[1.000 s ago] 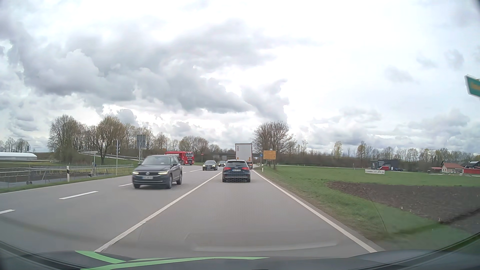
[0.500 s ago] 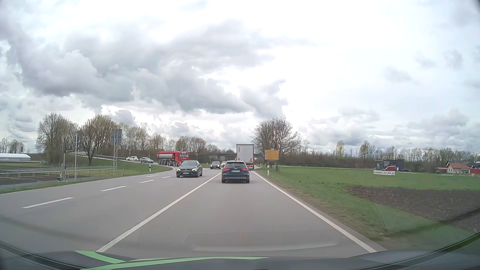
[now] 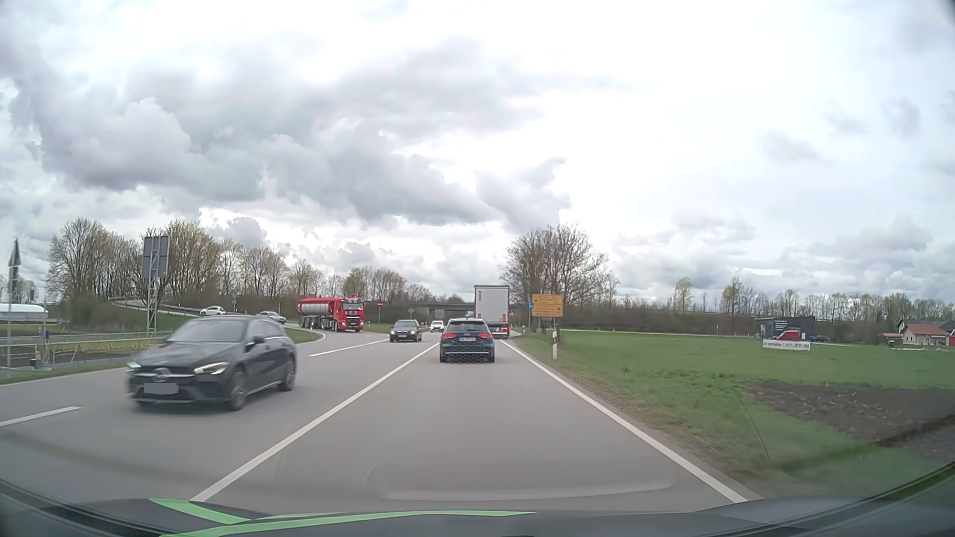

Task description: Follow the waypoints while adhering to traffic rules and regulations

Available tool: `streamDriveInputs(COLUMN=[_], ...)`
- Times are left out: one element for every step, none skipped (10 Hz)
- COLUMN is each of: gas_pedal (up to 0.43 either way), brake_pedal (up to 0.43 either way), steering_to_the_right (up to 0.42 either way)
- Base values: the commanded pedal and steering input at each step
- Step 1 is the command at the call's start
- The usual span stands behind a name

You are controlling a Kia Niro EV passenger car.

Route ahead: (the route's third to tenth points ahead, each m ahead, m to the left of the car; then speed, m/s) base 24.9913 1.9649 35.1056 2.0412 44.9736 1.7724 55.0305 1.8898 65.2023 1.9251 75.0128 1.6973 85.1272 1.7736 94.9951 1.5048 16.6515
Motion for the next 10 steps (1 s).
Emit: streamDriveInputs(gas_pedal=[0.157, 0.169, 0.169, 0.169, 0.177, 0.189, 0.189, 0.197, 0.209, 0.209], brake_pedal=[0.000, 0.000, 0.000, 0.000, 0.000, 0.000, 0.000, 0.000, 0.000, 0.000], steering_to_the_right=[0.003, 0.003, 0.002, 0.002, 0.002, 0.002, 0.002, 0.002, 0.001, 0.001])
